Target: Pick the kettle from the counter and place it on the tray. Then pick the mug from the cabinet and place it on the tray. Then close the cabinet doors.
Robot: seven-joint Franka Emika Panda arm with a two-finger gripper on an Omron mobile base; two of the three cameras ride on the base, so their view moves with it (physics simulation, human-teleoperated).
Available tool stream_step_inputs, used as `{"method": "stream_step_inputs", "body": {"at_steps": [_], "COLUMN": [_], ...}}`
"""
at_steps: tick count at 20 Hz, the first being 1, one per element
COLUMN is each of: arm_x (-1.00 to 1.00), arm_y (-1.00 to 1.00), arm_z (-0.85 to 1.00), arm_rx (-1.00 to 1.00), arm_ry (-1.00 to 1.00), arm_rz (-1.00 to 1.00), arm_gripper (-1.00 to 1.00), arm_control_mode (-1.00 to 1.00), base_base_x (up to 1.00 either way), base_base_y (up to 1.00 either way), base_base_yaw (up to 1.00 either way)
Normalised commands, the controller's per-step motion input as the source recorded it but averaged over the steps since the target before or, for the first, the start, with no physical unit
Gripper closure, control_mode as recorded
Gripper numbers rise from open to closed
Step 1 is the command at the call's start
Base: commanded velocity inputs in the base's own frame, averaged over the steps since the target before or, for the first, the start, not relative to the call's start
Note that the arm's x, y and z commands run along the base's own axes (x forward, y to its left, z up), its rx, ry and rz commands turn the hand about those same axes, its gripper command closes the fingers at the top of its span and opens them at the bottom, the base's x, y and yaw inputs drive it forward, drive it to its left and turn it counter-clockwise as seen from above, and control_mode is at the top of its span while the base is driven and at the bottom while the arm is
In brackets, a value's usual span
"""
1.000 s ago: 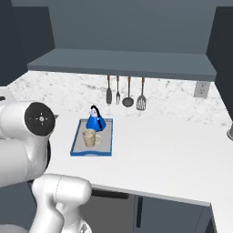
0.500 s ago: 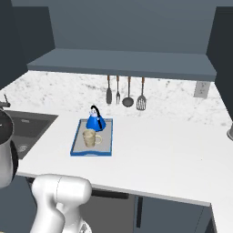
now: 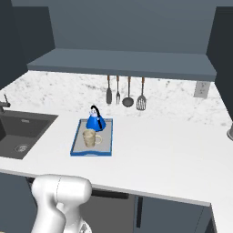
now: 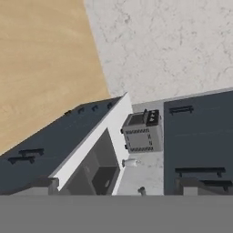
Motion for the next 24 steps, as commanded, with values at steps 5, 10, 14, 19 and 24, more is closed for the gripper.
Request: {"method": "stream_step_inputs", "body": {"at_steps": [5, 10, 14, 19, 24], "arm_x": [0.13, 0.28, 0.10, 0.01, 0.28], "arm_y": [0.73, 0.57, 0.23, 0.22, 0.16], "arm_z": [0.00, -0.02, 0.00, 0.13, 0.14], "arm_rx": [0.00, 0.00, 0.00, 0.00, -0.06], "arm_ry": [0.00, 0.08, 0.10, 0.02, 0.03], "arm_rz": [-0.07, -0.25, -0.35, -0.23, -0.09], "arm_gripper": [-1.00, -1.00, -1.00, -1.00, -1.00], "arm_control_mode": [-1.00, -1.00, -1.00, -1.00, -1.00], "base_base_x": [0.00, 0.00, 0.00, 0.00, 0.00], "base_base_y": [0.00, 0.00, 0.00, 0.00, 0.00], "base_base_yaw": [0.00, 0.00, 0.00, 0.00, 0.00]}}
